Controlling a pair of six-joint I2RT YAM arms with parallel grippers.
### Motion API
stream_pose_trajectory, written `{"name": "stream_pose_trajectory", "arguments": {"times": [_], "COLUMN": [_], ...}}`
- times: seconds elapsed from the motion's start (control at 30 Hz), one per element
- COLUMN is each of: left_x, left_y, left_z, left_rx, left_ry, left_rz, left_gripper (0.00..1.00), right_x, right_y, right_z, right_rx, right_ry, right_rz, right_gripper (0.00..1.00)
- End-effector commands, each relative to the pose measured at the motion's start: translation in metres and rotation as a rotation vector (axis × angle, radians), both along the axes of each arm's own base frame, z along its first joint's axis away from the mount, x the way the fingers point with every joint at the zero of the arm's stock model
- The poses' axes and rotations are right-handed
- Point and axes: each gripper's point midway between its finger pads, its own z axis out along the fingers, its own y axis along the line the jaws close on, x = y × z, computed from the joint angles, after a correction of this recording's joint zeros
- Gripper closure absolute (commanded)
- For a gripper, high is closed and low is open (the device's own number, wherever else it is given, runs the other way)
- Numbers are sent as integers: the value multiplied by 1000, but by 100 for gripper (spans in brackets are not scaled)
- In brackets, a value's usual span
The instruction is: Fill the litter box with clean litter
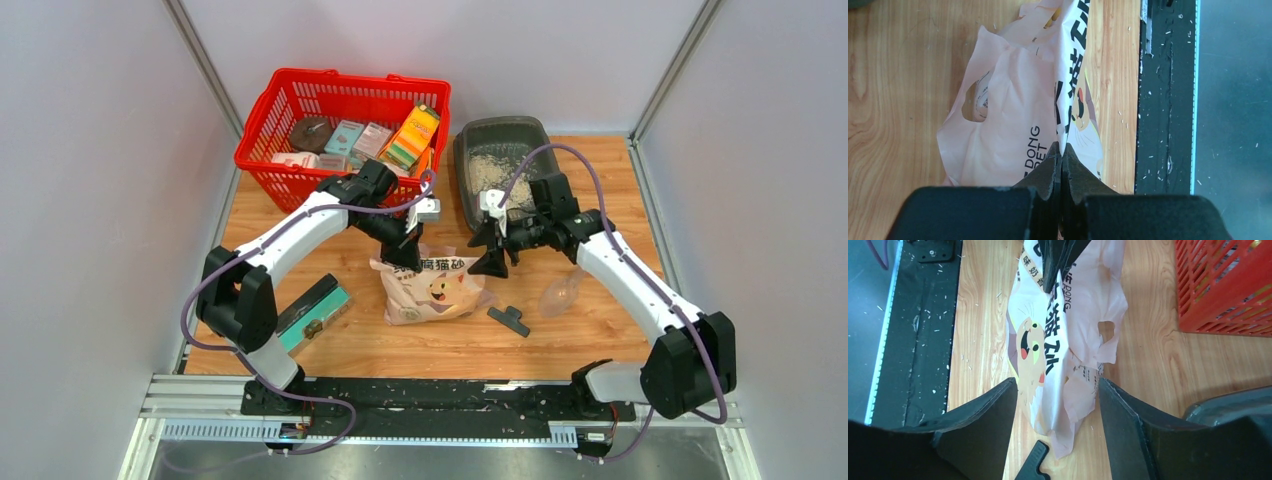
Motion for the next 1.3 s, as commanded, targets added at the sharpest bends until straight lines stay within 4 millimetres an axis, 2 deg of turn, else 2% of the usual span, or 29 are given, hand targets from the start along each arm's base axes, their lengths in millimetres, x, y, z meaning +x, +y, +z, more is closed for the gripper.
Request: {"name": "stream_pose_trajectory", "arguments": {"times": [0.0, 0.1, 0.13, 0.17, 0.2, 0.23, 0.3, 0.33, 0.37, 0.43, 0.47, 0.57, 0.6, 0.7, 0.87, 0.9, 0.93, 1.0, 1.03, 1.1, 1.2, 1.27], "left_x": [-18, -16, -16, -15, -15, -14, -9, -8, 1, 8, 15, 29, 32, 43, 46, 45, 45, 44, 43, 42, 41, 40], "left_y": [11, 13, 14, 15, 15, 14, 8, 5, -6, -15, -23, -44, -50, -66, -84, -85, -85, -85, -84, -84, -84, -84], "left_z": [10, 10, 10, 12, 12, 15, 25, 36, 38, 39, 44, 42, 42, 39, 36, 37, 33, 31, 29, 30, 33, 34], "left_rx": [8, 4, 5, 0, -6, -22, -89, -122, -169, -185, -203, -204, -211, -234, -252, -254, -247, -243, -237, -236, -233, -241], "left_ry": [87, 96, 101, 92, 88, 69, -9, -46, -127, -203, -246, -259, -259, -264, -205, -198, -184, -172, -161, -149, -129, -117], "left_rz": [30, 44, 48, 45, 42, 31, 27, 44, 34, 28, 16, -2, -3, 0, -2, -6, -2, 3, 11, 17, 42, 58], "left_gripper": [100, 100, 100, 100, 97, 83, 69, 57, 52, 43, 43, 42, 37, 37, 52, 57, 69, 81, 90, 97, 100, 100], "right_x": [15, 23, 25, 26, 29, 28, 25, 24, 23, 21, 21, 22, 22, 21, 23, 23, 24, 24, 25, 26, 29, 33], "right_y": [8, 12, 13, 14, 14, 14, 15, 15, 16, 16, 17, 19, 19, 18, 16, 16, 15, 15, 14, 12, 6, 2], "right_z": [-8, -14, -15, -12, -12, -12, -10, -10, -12, -13, -13, -13, -12, -13, -15, -14, -14, -15, -16, -17, -20, -17], "right_rx": [-6, 4, 6, 12, 11, 14, 26, 30, 30, 31, 30, 27, 25, 22, 22, 23, 22, 20, 16, 8, -5, -1], "right_ry": [-134, -125, -118, -88, -69, -47, -19, -3, 18, 37, 44, 62, 63, 74, 109, 108, 104, 108, 110, 116, 151, 183], "right_rz": [1, -26, -32, -50, -68, -77, -85, -85, -91, -87, -85, -73, -70, -72, -87, -89, -90, -94, -99, -106, -133, -171], "right_gripper": [36, 52, 77, 89, 94, 97, 98, 98, 98, 98, 98, 98, 98, 98, 98, 98, 98, 98, 98, 98, 96, 85]}}
